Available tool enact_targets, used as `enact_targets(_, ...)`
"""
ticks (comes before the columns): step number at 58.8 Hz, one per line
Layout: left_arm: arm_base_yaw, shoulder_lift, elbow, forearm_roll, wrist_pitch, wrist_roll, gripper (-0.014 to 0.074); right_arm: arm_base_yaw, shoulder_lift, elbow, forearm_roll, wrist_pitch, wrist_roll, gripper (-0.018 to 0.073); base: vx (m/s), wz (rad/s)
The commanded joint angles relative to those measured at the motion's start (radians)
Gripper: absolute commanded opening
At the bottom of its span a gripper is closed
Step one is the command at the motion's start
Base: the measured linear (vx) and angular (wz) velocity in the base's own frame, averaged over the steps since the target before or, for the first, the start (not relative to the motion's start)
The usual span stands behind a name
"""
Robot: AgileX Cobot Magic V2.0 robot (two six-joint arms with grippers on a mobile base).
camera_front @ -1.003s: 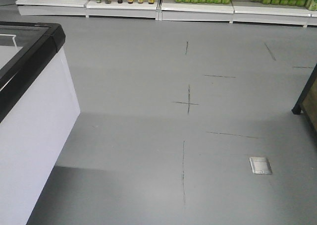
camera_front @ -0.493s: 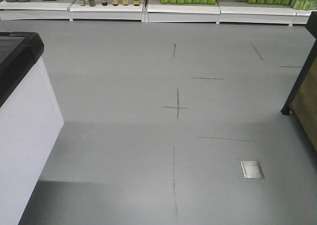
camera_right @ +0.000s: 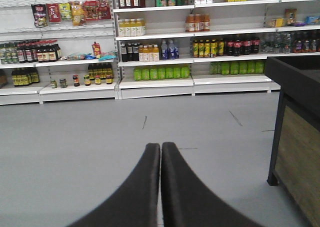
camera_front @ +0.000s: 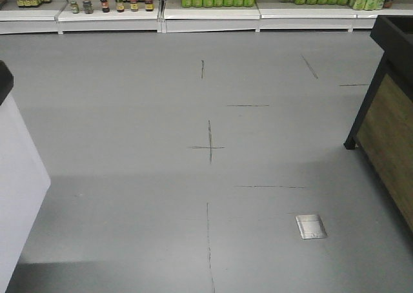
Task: Pick three apples into basket with both arms
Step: 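Drive the base forward across the store floor toward the fruit tables, then turn and drive the base up to the table holding the blue basket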
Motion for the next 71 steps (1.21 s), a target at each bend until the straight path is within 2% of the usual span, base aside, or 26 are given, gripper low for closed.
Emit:
enact_targets(1, 0.003, -0.013, -0.025, -0.002, -0.071, 0.0, -0.0006, -0.005, -0.011, 0.011, -0.005, -0.074, -0.007, -0.0008, 0.16, -0.2)
enact_targets(33, 0.003, -0.013, -0.025, -0.002, -0.071, 0.0, -0.0006, -0.005, -0.011, 0.011, -0.005, -0.074, -0.007, -0.0008, 0.16, -0.26)
enact_targets(71, 0.003, -0.013, -0.025, -0.002, -0.071, 0.0, -0.0006, -0.005, -0.011, 0.011, -0.005, -0.074, -0.007, -0.0008, 0.13, -0.44)
